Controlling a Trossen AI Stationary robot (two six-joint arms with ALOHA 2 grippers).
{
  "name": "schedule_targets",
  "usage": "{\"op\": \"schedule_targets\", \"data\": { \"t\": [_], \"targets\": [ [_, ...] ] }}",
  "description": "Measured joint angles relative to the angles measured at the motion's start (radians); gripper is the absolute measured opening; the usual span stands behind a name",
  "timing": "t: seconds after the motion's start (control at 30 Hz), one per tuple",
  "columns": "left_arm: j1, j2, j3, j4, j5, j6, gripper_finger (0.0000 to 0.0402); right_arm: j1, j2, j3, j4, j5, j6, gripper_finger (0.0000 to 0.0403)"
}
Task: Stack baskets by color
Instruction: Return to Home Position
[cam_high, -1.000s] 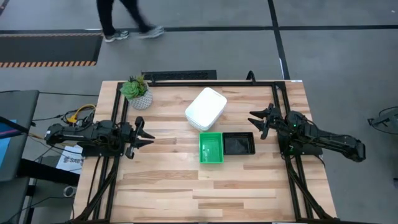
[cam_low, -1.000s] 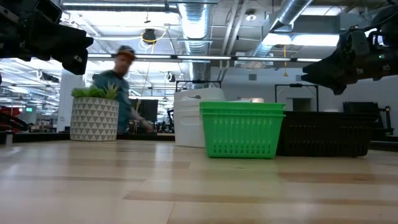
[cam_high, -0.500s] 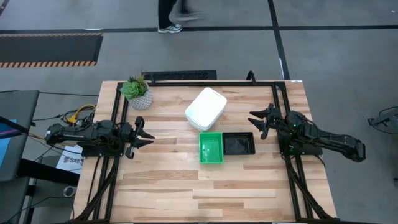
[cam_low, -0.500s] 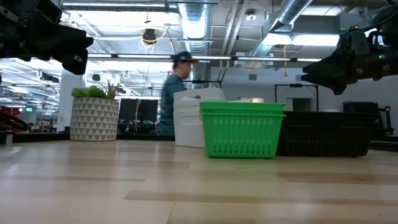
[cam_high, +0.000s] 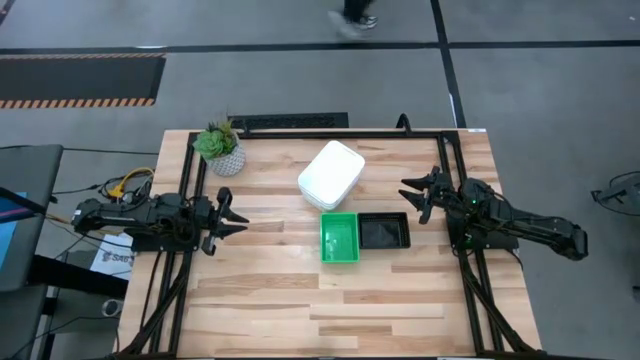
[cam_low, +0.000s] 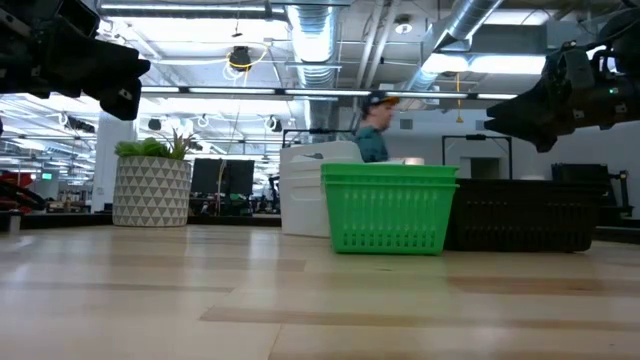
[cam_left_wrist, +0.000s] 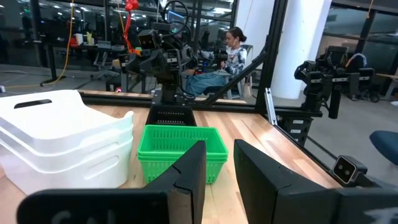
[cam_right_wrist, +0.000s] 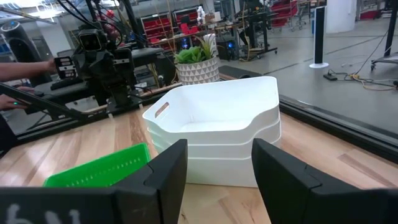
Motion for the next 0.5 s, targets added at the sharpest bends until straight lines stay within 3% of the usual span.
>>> {"op": "schedule_targets", "data": {
  "t": [0.5],
  "targets": [
    [0.000,0.000,0.000,0.000,0.000,0.000,0.0071,0.000,0.000,0.000,0.000,0.000,0.000,0.0203]
  ]
}}
